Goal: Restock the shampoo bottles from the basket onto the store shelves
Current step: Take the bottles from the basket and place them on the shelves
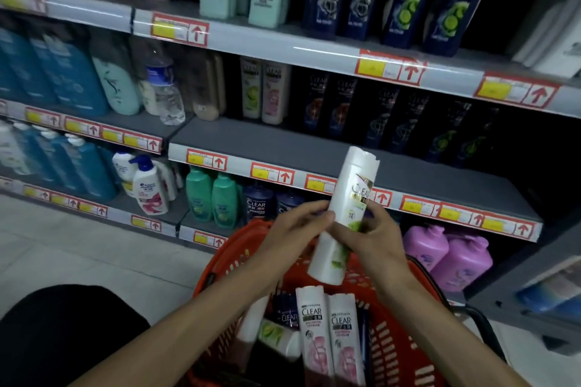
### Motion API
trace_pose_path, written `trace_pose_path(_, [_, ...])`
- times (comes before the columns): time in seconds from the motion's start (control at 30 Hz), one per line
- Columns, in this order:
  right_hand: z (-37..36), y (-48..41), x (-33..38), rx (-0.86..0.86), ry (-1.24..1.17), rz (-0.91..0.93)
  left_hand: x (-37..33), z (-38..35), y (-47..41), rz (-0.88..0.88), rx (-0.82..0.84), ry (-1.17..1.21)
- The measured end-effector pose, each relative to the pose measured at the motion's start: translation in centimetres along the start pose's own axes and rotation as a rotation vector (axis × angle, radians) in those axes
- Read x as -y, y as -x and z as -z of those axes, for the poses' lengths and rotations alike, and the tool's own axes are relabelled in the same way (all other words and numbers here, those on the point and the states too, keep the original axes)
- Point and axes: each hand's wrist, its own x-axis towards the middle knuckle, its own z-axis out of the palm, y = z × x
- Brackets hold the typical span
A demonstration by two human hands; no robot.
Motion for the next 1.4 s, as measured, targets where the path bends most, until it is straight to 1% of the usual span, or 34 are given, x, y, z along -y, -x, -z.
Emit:
trace_pose_path(0.07, [-1.4,-0.2,0.7,-0.028,0.049,0.061,-0.6,0.5,-0.1,-0.024,-0.042,0.02])
trace_pose_path(0.13, [-2.8,-0.6,1.5,-0.016,0.1,0.117,-1.2,1.4,-0.2,-0.042,-0.091,0.04])
trace_pose_path(0.3, [-5.9,-1.7,3.9,0.112,0.093,0.181,-2.6,4.3,-0.1,-0.037,-0.214,0.135])
trace_pose_path(0.4, [-7.8,-2.4,5.1,0.191,0.095,0.233,-3.4,5.9,-0.2,-0.066,-0.28,0.197])
trace_pose_path(0.5, [-9.5,-3.3,5.6,0.257,0.088,0.234,-4.2,7.6,-0.7,-0.08,-0.356,0.243])
trace_pose_path(0.57, [-10.7,-3.6,5.6,0.27,0.059,0.188,-4.6,9.0,-1.2,-0.094,-0.391,0.253])
trace_pose_path(0.67, [-12.5,-4.4,5.4,0.228,0.07,0.127,-5.1,10.9,-2.1,-0.119,-0.427,0.263])
trace_pose_path(0.77, [-14.5,-5.4,5.0,0.161,0.149,0.099,-5.4,12.7,-3.7,-0.127,-0.494,0.231])
trace_pose_path(0.9, [-17.5,-7.3,4.2,0.147,0.293,0.159,-5.6,14.7,-6.5,-0.136,-0.5,0.179])
trace_pose_path(1.0, [-19.8,-9.7,4.0,0.086,0.411,0.175,-5.3,15.8,-9.0,-0.173,-0.505,0.146])
trace_pose_path(1.2, [-23.2,-15.1,3.4,-0.029,0.375,0.155,-4.6,18.4,-14.0,-0.226,-0.498,0.157])
trace_pose_path(1.3, [-24.8,-17.6,2.7,-0.07,0.34,0.174,-4.2,19.9,-16.3,-0.253,-0.471,0.027])
trace_pose_path(1.4, [-26.5,-20.1,2.1,-0.118,0.337,0.221,-3.5,21.6,-18.6,-0.254,-0.526,-0.159])
